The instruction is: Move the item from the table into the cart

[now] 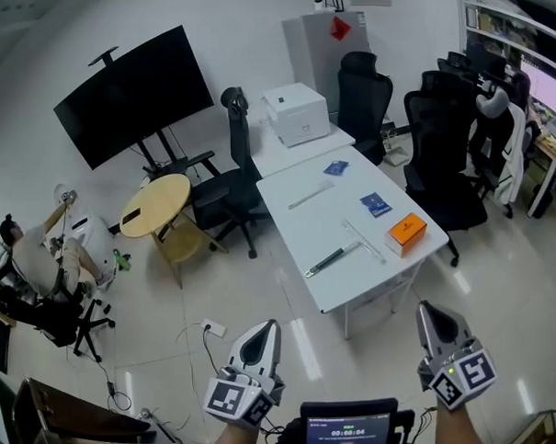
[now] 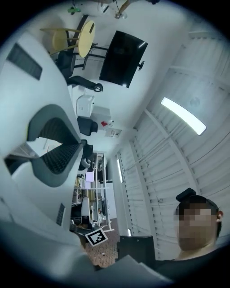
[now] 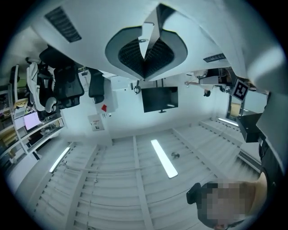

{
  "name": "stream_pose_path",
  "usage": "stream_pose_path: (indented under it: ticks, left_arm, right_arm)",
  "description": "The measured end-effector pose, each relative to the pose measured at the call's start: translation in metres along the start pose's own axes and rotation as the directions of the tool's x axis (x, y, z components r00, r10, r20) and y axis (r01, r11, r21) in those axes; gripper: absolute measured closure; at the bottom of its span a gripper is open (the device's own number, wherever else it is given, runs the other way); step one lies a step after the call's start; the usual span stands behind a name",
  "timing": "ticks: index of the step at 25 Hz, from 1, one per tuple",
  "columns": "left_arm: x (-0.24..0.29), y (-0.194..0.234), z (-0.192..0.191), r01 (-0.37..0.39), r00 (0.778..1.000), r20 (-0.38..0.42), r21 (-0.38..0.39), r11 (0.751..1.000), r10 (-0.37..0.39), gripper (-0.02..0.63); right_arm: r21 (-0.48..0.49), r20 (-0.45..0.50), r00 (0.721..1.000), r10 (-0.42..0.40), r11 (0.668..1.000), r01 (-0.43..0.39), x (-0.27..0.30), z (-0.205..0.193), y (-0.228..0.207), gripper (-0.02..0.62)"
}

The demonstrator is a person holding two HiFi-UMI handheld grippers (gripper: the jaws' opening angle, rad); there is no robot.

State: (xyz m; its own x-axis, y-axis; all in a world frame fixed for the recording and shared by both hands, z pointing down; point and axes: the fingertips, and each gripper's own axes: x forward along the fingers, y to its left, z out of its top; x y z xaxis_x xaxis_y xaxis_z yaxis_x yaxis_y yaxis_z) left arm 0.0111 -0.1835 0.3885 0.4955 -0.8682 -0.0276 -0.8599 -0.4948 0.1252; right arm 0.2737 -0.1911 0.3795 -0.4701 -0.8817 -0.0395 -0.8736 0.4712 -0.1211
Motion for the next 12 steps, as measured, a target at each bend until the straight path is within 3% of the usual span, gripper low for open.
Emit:
stream_pose_path:
  ticks: [2,6,12]
  left_arm:
    - [0.001,0.072,0.003,-0.035,0.999,0.005,-0.015,0.999,0.035,0.606]
    - [0.021,0.189,0.009,-0.033,0.999,-0.011,-0.011,0.999,0.033,0.606]
    - [0.088,0.289,0.020,-0.070,0.997,0.009,-0.006,0.998,0.070,0.606]
  right_arm:
    - [-0.007,-0.015,1.000,0.018,1.000,-0.019,0.064,-0.012,0.034,0.595]
    - [-0.011,-0.040,0.998,0.055,0.998,-0.056,0.178,-0.033,0.088,0.595]
    - [-0.037,-0.071,0.989,0.133,0.990,-0.136,0.303,-0.044,0.106,0.587]
